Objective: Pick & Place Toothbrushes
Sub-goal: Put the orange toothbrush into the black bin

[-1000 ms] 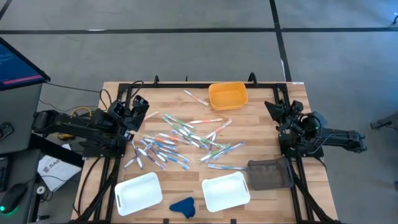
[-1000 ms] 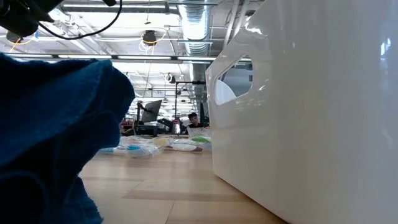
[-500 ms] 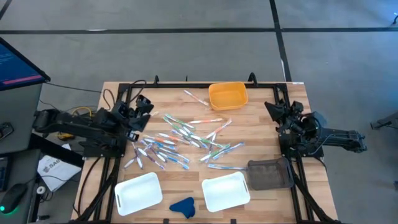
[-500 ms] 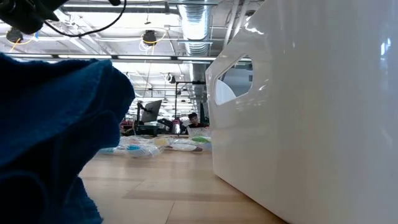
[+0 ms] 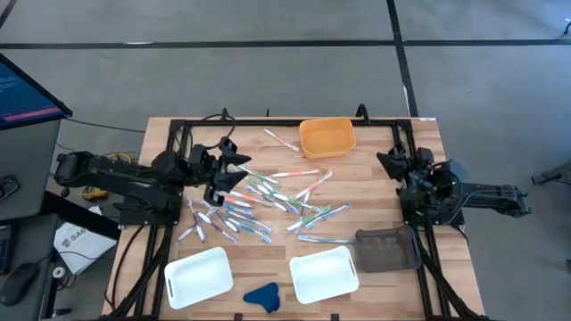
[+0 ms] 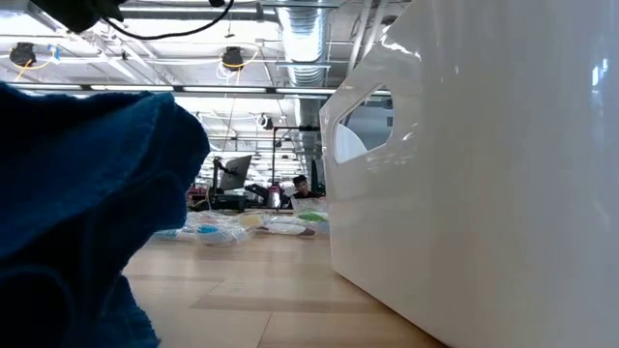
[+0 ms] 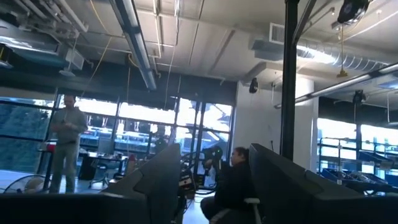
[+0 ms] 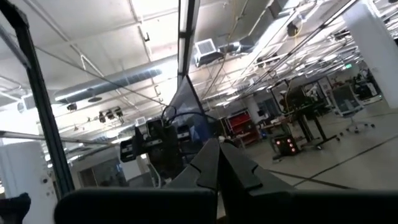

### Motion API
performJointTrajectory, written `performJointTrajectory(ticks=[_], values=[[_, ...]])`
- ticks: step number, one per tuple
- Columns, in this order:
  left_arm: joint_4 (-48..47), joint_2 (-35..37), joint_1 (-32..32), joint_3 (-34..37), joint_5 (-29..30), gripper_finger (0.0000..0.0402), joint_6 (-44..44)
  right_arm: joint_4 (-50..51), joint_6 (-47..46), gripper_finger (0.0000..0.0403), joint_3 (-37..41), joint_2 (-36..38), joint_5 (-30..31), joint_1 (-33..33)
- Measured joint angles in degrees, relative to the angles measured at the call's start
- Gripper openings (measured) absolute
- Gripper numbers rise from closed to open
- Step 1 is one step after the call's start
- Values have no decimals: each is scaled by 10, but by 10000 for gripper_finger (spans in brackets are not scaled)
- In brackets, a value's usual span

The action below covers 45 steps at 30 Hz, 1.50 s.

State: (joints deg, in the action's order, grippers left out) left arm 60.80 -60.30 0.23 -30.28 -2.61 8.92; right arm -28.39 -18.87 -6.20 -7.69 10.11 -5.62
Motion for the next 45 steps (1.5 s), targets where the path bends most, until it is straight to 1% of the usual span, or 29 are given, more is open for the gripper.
performJointTrajectory(ticks=[5,14,21,24,31,35,42,45], values=[[-7,0,2,0,0,187,-1,5,4,0,-23,-48,-28,0],[-33,0,2,0,-2,187,-38,8,36,0,-84,-180,-28,32],[-51,0,11,0,-2,187,-41,15,58,0,-140,-282,-28,64],[-77,7,22,0,-2,187,-41,16,65,0,-157,-315,-28,72],[-154,19,43,-14,-2,187,-37,95,79,0,-197,-355,-27,70],[-176,17,44,-21,-2,187,-42,117,84,0,-207,-377,-26,62],[-252,17,44,-42,-2,187,-60,143,84,0,-208,-407,-26,30],[-260,17,44,-42,-2,187,-65,153,84,0,-208,-419,-26,16]])
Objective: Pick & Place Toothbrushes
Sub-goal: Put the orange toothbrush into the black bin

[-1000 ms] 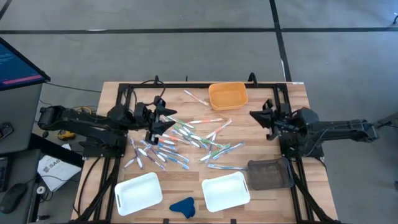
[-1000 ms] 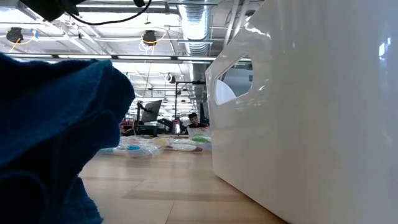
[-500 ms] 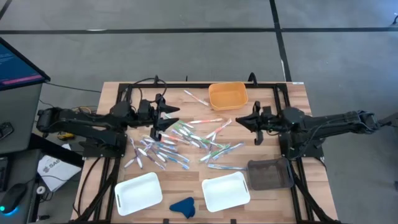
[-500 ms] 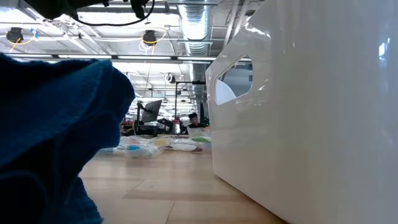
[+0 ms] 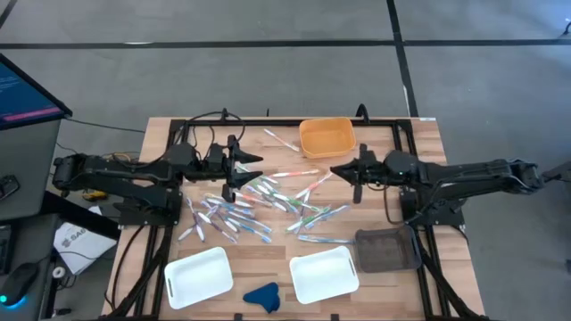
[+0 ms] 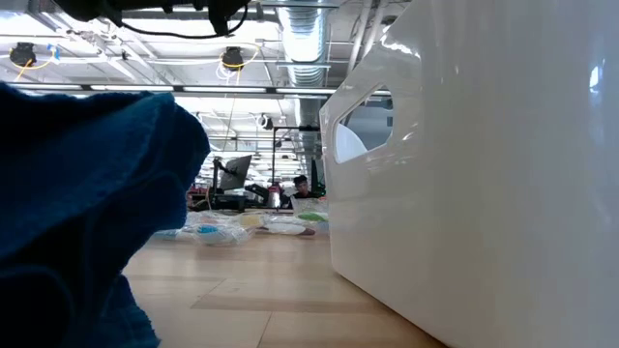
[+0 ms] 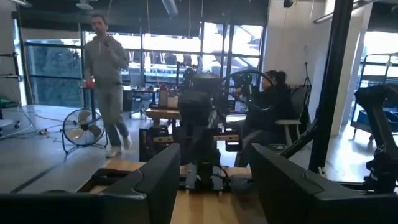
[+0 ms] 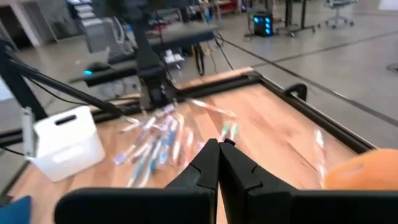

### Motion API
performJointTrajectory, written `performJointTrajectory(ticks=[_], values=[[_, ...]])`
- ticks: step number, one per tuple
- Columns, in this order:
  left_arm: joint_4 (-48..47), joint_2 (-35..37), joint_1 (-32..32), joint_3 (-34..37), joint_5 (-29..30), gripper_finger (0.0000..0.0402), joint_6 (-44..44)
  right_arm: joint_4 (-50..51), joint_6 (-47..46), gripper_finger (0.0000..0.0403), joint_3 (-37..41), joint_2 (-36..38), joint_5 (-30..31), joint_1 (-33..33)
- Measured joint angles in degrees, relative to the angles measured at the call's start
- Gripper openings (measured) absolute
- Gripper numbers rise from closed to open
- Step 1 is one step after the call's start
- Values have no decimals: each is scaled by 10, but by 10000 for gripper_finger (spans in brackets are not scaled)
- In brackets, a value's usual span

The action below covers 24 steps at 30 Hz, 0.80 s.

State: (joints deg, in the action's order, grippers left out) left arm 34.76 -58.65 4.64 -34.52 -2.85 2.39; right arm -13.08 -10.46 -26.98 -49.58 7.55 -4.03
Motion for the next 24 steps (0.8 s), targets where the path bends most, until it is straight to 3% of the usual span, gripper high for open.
performJointTrajectory(ticks=[12,19,24], values=[[-29,-3,6,-1,0,187,-40,19,105,0,0,-83,0,-17],[-43,-35,28,-1,0,187,-40,45,111,0,-17,-124,0,-29],[-121,-65,46,-33,0,187,-39,90,111,0,-42,-151,0,-28]])
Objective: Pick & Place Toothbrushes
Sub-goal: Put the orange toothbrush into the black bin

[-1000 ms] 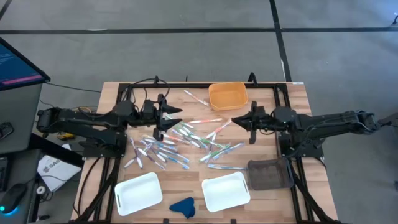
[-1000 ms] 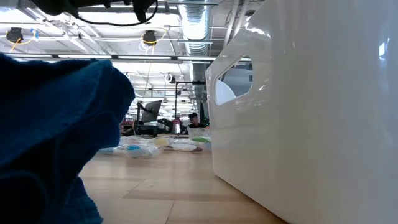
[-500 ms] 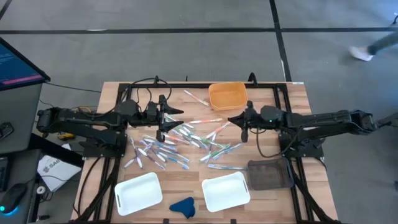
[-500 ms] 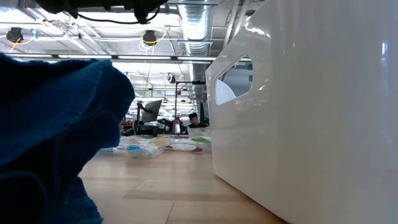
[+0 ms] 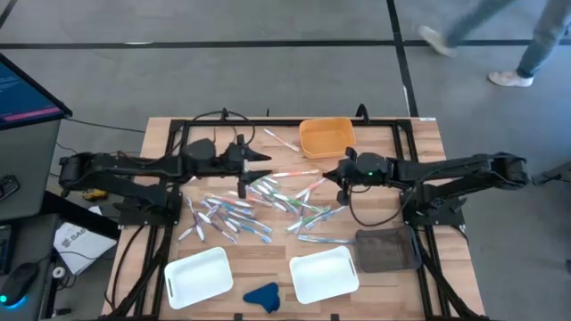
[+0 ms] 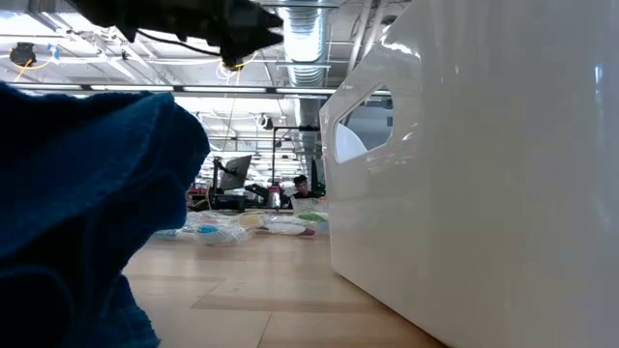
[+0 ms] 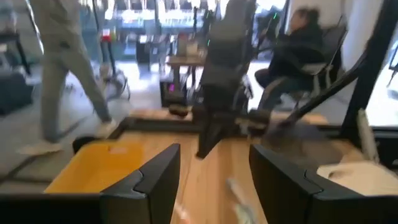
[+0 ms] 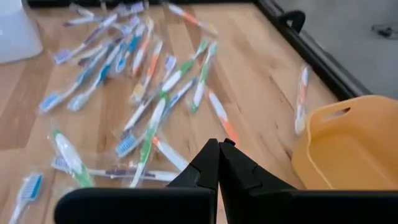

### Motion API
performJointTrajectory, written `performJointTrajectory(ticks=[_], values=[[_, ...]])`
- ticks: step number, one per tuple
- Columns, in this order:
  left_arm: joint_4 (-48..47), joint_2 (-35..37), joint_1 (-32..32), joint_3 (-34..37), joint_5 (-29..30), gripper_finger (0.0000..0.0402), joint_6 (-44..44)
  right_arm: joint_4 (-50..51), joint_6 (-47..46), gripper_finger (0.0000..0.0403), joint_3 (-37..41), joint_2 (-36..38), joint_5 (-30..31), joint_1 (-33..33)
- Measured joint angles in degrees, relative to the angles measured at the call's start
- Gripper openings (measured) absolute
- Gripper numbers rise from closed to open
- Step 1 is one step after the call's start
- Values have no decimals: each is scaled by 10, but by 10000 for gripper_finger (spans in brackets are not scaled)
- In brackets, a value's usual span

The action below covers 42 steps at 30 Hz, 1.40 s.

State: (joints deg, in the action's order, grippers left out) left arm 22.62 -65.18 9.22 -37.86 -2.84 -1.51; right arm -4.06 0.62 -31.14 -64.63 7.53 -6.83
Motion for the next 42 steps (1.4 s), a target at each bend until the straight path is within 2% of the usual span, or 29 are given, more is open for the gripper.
performJointTrajectory(ticks=[7,13,16,22,26,35,42], values=[[-41,-60,1,-45,-32,187,0,24,13,0,-24,-42,0,0],[-25,-77,1,-48,-20,187,-47,22,132,0,-24,-82,0,13],[-19,-73,1,-49,-17,187,-58,18,159,0,-24,-102,0,21],[-12,-52,1,-49,-17,187,-58,10,157,0,-24,-136,0,23],[-8,-44,1,-49,-17,187,-56,-2,112,0,-27,-159,0,22],[-10,-42,-3,-49,-17,187,-43,41,64,3,-84,-210,0,18],[-11,-42,-4,-49,-17,187,-33,49,60,65,-107,-251,0,13]])
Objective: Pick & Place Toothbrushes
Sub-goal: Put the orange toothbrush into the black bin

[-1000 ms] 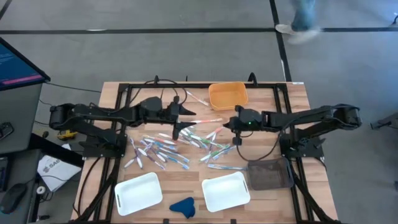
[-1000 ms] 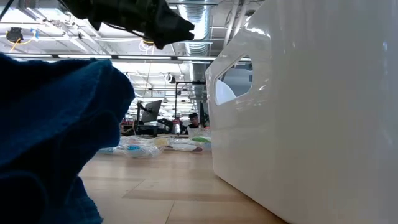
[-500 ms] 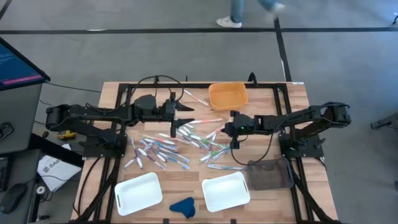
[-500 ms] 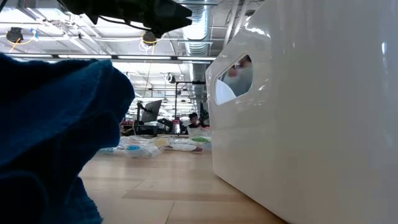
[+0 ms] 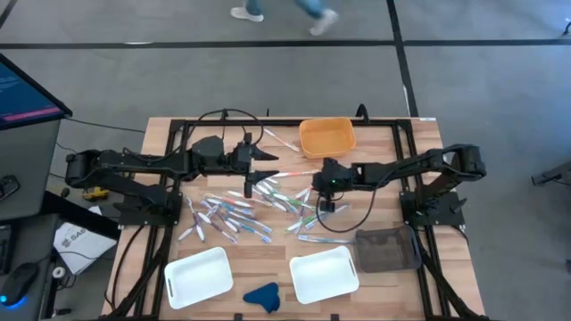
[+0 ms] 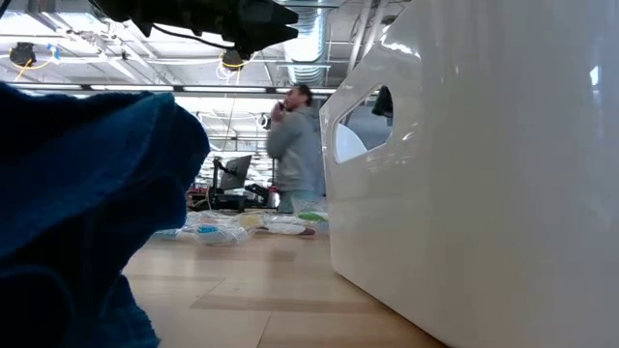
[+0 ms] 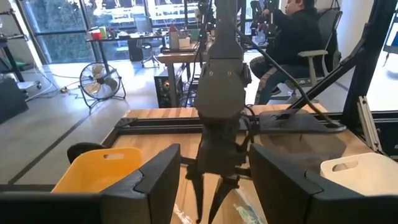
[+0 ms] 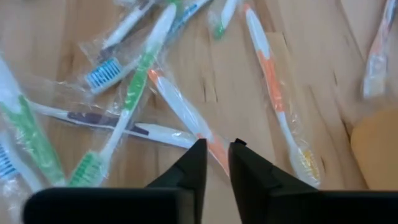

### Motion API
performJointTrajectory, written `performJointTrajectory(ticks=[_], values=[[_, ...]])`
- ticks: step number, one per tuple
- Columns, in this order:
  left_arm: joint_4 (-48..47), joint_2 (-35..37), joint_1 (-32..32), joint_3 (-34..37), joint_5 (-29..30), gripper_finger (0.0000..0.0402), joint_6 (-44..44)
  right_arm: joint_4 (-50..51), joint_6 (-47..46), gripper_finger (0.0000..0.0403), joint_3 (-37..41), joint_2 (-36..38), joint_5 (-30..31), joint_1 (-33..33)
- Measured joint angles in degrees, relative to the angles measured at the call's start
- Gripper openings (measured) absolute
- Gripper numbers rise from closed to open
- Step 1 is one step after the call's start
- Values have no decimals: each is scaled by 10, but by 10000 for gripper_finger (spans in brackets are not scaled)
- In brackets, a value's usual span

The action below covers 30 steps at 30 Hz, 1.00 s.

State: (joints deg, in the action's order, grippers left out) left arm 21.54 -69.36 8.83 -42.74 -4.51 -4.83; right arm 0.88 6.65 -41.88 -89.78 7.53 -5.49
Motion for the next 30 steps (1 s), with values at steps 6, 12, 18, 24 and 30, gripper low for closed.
performJointTrajectory(ticks=[6,12,18,24,30], values=[[0,0,-2,0,0,187,8,28,-5,106,-1,-15,0,-21],[0,0,-2,0,0,187,8,32,-18,112,-1,-14,0,-38],[0,0,-2,0,0,187,8,32,-17,112,-1,-14,0,-37],[3,0,-2,0,0,187,8,28,18,112,-1,-14,0,-35],[4,0,-11,0,0,187,10,19,43,112,-1,-14,0,-36]])
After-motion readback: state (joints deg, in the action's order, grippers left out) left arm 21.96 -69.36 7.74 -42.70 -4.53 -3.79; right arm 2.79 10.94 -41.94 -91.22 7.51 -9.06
